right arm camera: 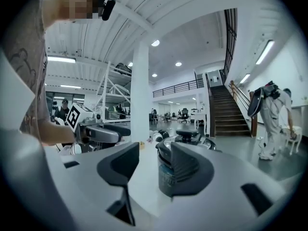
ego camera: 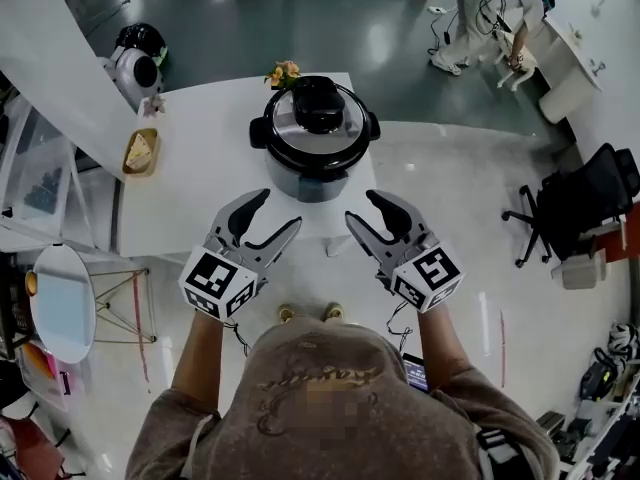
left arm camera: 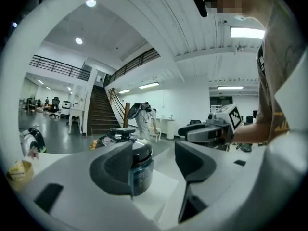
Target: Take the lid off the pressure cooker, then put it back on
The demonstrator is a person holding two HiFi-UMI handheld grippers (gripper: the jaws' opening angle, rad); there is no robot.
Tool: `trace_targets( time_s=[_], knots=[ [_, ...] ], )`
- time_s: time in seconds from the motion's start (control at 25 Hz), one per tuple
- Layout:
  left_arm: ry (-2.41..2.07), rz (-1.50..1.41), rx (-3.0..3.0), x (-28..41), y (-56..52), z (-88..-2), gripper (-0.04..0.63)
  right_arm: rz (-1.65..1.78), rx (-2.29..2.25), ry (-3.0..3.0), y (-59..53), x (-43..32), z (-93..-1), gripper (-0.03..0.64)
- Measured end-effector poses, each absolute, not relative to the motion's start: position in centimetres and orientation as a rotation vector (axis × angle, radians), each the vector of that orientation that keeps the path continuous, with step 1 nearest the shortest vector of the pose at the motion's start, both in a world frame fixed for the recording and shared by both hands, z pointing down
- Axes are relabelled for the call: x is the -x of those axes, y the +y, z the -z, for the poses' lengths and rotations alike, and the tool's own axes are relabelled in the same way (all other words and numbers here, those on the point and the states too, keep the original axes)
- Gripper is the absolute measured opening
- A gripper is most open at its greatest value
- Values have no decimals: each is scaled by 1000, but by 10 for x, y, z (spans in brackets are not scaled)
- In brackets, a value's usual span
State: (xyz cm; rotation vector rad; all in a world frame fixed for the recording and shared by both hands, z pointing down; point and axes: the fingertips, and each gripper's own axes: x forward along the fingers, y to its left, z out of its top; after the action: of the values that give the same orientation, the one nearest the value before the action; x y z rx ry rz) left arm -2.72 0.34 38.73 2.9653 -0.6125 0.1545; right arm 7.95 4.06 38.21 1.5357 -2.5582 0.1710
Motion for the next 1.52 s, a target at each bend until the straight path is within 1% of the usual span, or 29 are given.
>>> trace_targets(
  time_s=[0.12,0.2,0.28,0.36,0.6,0.92,1.52],
  knots=[
    [-714,-88,-2927,33,6,-395,237,-193,-1600,-2564,54,-86,-391,175],
    [-763,-87,-2927,33,11,-402,200,-209,-1641,-2555,63,-93,-399,137],
    [-794,-96,-2935,29,18,-410,139,-252,-1668,-2566,71,-99,-406,111],
    [-810,-103,-2924,25,24,-418,95,-266,-1679,-2567,77,-103,-414,77],
    [-883,-114,-2882,21,38,-440,5,-259,-1718,-2498,86,-112,-442,-3],
    [-934,-111,-2811,24,46,-452,5,-331,-1755,-2465,94,-122,-457,-5],
    [-1018,-110,-2738,31,48,-455,5,-302,-1647,-2498,92,-121,-459,-5]
  ],
)
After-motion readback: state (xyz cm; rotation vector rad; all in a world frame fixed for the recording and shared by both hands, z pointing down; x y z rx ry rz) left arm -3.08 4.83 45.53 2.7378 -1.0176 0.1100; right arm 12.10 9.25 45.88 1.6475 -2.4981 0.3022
